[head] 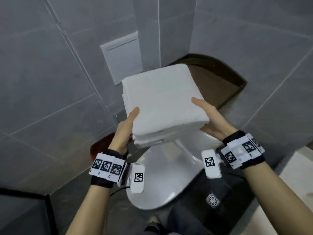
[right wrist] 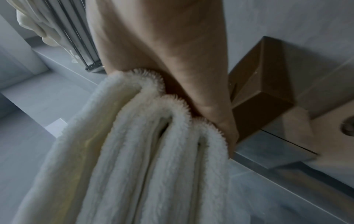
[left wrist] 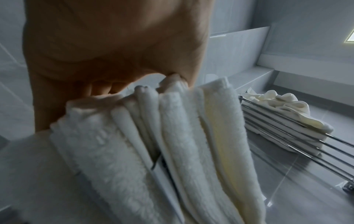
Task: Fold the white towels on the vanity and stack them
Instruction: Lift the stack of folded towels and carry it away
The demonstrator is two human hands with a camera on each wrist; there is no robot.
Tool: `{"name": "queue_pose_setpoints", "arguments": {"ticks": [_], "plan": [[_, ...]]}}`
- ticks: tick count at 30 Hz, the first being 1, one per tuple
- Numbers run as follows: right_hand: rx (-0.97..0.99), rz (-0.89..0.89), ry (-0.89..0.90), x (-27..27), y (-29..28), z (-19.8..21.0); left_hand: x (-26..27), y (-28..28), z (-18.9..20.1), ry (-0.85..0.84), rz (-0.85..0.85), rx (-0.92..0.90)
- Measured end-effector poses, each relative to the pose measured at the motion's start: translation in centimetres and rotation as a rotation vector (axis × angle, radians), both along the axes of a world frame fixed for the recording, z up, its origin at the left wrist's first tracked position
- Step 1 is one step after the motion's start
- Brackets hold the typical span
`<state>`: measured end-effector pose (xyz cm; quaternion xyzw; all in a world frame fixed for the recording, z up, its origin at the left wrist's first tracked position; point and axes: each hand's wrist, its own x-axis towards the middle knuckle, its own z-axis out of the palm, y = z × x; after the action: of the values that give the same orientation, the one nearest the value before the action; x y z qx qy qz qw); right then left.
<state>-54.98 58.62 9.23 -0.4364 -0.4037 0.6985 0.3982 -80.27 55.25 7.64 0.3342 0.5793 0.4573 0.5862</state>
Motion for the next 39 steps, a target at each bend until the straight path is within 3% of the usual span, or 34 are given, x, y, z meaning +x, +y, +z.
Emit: {"name": "queue_pose_setpoints", "arguments": {"ticks": [7, 15, 22, 31, 33, 36, 39], "plan": [[0.084, -0.05, 0.142, 3.8, 11.1, 5.0, 4.6, 9.9, 4.4, 0.053, -0.04, 0.09], [0.095, -0.045, -0.008, 10.8, 23.2, 7.6, 12.7, 19.7, 6.9, -0.104, -0.057, 0.035], [0.017, -0.013, -0.161, 15.0, 30.4, 4.7, 17.4, 24.6, 4.1, -0.189, 0.022, -0.051], [-0.037, 0.066, -0.198, 15.1, 33.8, 0.1, 19.1, 27.7, 0.8, -0.203, 0.029, -0.236], [-0.004, 0.084, -0.336, 14.9, 34.0, -0.2, 19.0, 27.9, 0.2, -0.139, 0.065, -0.248], [0.157, 0.007, -0.71, 15.0, 34.1, -0.1, 18.8, 28.3, -0.5, 0.069, 0.132, -0.117], [0.572, -0.013, -1.086, 14.5, 33.7, 0.7, 18.4, 28.9, 0.8, 0.534, 0.129, 0.195]]}}
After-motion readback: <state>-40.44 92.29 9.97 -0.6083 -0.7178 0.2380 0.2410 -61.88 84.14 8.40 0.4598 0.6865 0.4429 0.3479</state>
